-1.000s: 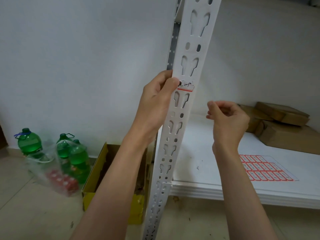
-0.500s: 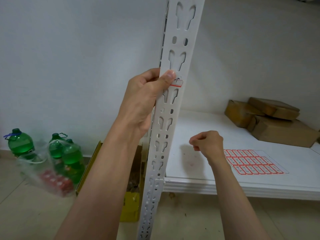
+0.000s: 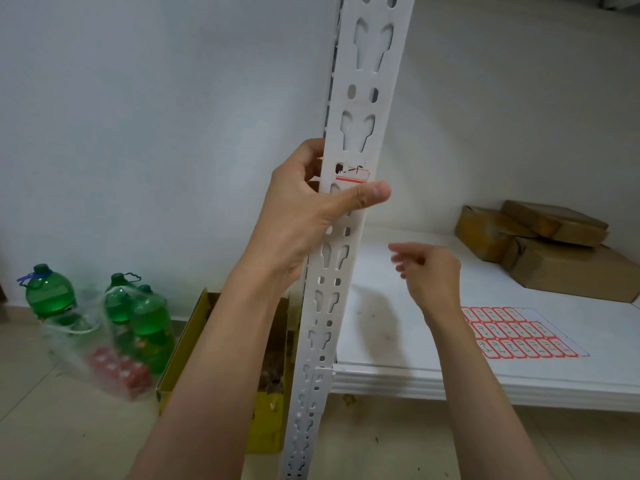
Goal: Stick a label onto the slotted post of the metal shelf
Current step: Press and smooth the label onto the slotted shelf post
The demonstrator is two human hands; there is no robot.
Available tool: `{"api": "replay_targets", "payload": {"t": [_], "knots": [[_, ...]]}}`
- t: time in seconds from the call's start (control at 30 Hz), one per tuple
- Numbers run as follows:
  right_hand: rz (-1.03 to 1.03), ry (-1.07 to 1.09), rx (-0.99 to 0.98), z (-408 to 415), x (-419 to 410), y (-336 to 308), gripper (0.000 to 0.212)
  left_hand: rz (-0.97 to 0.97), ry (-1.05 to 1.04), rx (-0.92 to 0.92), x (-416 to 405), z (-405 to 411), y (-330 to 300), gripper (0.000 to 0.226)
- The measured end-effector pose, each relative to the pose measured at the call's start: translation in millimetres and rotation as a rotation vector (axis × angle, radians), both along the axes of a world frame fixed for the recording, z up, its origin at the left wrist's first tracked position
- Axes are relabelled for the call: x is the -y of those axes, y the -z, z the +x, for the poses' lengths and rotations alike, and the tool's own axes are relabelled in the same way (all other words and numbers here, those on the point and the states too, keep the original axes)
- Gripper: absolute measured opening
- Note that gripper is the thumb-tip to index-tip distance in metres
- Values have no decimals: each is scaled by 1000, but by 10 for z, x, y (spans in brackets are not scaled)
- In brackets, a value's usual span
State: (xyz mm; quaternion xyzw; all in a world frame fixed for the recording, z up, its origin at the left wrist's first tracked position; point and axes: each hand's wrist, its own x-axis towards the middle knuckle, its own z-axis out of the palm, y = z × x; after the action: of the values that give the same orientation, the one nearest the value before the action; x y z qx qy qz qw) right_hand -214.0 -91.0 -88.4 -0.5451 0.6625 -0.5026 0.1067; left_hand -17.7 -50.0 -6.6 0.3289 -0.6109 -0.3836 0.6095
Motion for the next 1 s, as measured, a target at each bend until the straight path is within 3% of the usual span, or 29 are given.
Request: {"api": "replay_targets", "payload": {"t": [0.03, 0.1, 0.2, 0.27, 0.33, 0.47, 0.73, 1.0], "knots": [[-69, -33, 17, 54, -33, -83, 38, -9, -10, 28, 0, 13, 9, 77], [-213, -107, 97, 184, -114, -262, 32, -39, -55, 11, -12, 24, 18, 81], [-400, -238, 313, 457, -263, -522, 16, -120, -171, -179, 0, 54, 42, 43], [-466, -339, 409, 644, -346, -659, 20, -131, -268, -273, 30, 103, 67, 18], [-481, -438, 430, 800, -409, -749, 29, -107, -310, -276, 58, 142, 96, 9], [-473, -472, 339, 972, -444, -829, 36, -132, -347, -241, 55, 138, 85, 31], [-592, -273, 117, 1072, -425, -829, 42, -102, -247, -186, 48, 112, 60, 38], [-628, -260, 59, 1036, -367, -788, 40, -83, -226, -195, 26, 109, 50, 41]]}}
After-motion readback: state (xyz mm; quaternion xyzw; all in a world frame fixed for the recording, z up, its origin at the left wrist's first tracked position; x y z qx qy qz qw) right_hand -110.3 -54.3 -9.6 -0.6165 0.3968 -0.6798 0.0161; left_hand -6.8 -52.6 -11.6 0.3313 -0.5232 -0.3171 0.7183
